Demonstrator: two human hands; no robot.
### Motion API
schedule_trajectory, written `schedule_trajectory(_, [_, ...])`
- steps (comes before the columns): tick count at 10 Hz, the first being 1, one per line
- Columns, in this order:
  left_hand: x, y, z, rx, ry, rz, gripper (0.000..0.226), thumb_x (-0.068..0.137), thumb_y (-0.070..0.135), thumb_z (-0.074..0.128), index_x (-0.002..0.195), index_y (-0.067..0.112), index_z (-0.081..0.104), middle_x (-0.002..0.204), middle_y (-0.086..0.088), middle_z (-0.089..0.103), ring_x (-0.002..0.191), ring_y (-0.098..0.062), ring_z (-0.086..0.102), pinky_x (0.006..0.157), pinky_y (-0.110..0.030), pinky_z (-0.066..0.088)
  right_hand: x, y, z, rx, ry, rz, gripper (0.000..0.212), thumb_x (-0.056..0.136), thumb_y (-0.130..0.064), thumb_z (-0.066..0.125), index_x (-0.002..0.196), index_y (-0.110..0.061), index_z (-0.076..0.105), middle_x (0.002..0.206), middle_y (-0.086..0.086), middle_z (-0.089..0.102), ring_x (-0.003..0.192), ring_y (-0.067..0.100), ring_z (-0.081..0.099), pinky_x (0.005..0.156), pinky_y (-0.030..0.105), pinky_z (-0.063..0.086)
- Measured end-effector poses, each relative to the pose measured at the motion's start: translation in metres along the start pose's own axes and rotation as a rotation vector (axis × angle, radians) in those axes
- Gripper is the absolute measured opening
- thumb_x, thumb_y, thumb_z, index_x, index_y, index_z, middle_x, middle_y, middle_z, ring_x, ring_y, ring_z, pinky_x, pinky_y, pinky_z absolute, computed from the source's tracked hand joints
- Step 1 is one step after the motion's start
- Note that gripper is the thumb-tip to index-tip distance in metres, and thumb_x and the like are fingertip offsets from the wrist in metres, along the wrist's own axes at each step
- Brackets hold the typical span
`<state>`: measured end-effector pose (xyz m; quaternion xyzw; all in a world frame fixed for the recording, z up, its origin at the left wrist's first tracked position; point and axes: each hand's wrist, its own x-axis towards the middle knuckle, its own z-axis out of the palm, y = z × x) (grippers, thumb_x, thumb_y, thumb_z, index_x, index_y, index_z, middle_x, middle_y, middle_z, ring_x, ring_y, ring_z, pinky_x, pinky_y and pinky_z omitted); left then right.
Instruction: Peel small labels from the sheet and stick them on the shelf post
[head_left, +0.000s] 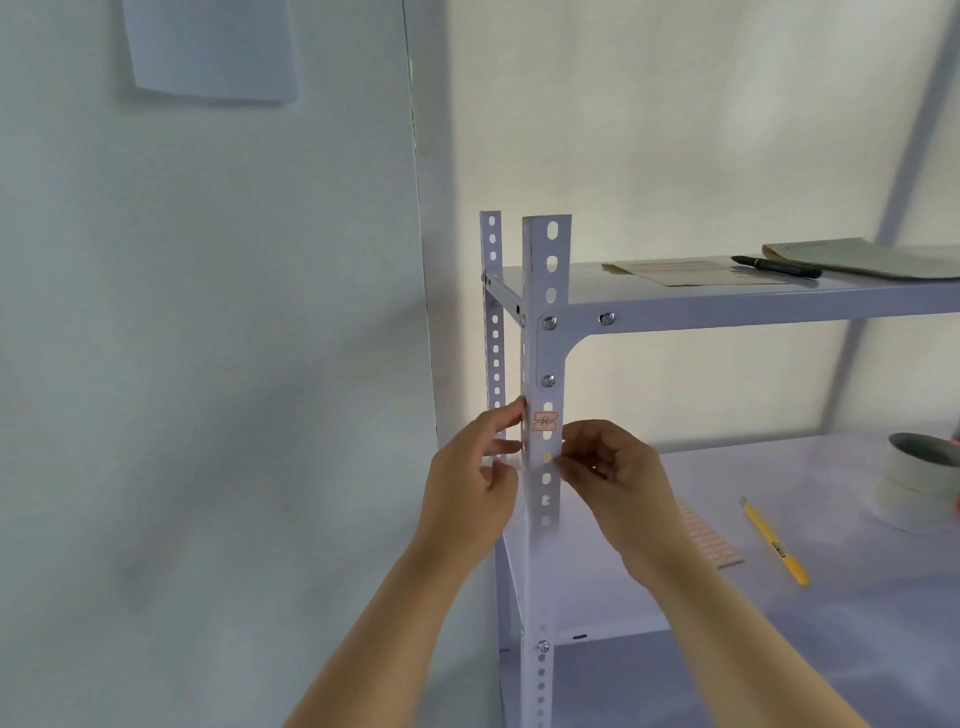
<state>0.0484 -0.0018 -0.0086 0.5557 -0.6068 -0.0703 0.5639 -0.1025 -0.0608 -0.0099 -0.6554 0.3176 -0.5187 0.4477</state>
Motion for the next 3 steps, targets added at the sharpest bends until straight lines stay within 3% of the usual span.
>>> schedule_trajectory(1, [-0.005,0.003,-0.001,0.137,0.025,0.010,0.063,0.081,-0.010,0.047,0.128,0.031,0.060,0.119,0.017,0.068,0.096,-0.009,0.068,0.082,-0.026,0.058,-0.010,0.000,-0.002,-0.093,0.022,0.022,0.026,0.087,-0.001,0.065,0.091,-0.026,0.071,0.085,-0.008,0.076,0.077,0.011,0.068,0.074,0.024,0.054])
schedule_trajectory(2, [-0.016,0.012,0.001,0.267,0.091,0.048,0.053,0.082,-0.006,0.050,0.121,0.027,0.062,0.117,0.011,0.069,0.093,-0.012,0.067,0.078,-0.035,0.060,-0.019,-0.003,-0.007,-0.191,0.051,-0.014,0.021,0.087,-0.008,0.066,0.101,-0.023,0.067,0.089,-0.008,0.074,0.079,0.007,0.068,0.075,0.027,0.057])
schedule_trajectory(3, [-0.025,0.030,0.006,0.363,0.105,0.072,0.046,0.083,-0.002,0.056,0.120,0.025,0.063,0.122,0.008,0.066,0.095,-0.016,0.068,0.075,-0.031,0.058,-0.028,-0.011,-0.014,-0.269,0.054,-0.077,0.024,0.090,-0.007,0.062,0.108,-0.022,0.065,0.096,-0.010,0.072,0.085,0.000,0.067,0.072,0.016,0.053])
